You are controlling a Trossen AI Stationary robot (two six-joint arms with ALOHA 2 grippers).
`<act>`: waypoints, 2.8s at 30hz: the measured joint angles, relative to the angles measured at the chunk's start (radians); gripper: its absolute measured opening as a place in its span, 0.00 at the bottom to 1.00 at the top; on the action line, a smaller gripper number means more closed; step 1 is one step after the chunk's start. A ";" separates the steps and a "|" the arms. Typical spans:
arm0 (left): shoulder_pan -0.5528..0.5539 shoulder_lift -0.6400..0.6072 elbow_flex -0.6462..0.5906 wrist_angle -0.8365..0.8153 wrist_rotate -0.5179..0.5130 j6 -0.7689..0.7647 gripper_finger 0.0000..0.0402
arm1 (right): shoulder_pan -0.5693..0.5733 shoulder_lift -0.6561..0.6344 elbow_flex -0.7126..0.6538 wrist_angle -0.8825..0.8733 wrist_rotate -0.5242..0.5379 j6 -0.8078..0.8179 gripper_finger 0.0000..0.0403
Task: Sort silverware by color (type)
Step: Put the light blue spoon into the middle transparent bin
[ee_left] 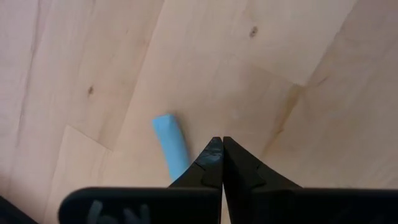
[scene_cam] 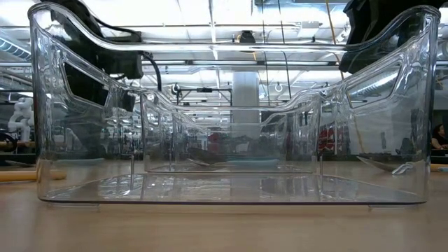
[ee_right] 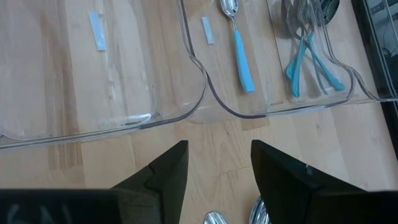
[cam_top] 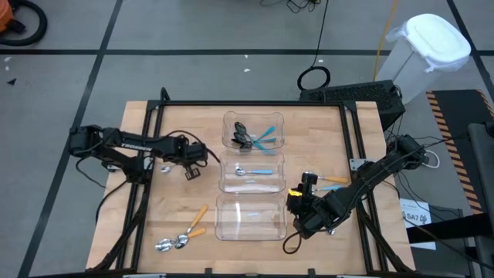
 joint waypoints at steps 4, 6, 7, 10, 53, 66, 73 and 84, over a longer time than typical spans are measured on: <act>-0.001 0.000 0.017 -0.036 0.000 -0.028 0.00 | 0.000 0.000 0.000 0.000 0.000 0.000 0.42; 0.000 0.000 0.041 -0.078 -0.001 -0.067 0.00 | 0.000 0.000 0.000 0.000 0.000 0.000 0.42; 0.003 0.000 0.057 -0.110 -0.012 -0.093 0.00 | 0.000 0.000 0.000 0.000 0.000 0.000 0.42; 0.032 -0.002 0.084 -0.159 -0.068 -0.158 0.02 | 0.000 0.000 0.000 0.000 0.000 0.000 0.42; 0.280 0.085 -0.025 0.027 0.162 -0.013 0.33 | 0.000 0.000 0.000 0.016 -0.008 0.019 0.42; 0.204 0.090 -0.014 0.037 0.090 0.030 0.10 | 0.000 0.000 0.000 0.016 -0.007 0.019 0.42; 0.168 0.099 0.058 0.002 0.087 0.018 0.10 | 0.000 0.000 0.000 0.015 -0.007 0.017 0.42; 0.101 0.065 0.115 0.010 0.059 0.037 0.11 | 0.000 0.000 0.000 0.014 -0.007 0.015 0.42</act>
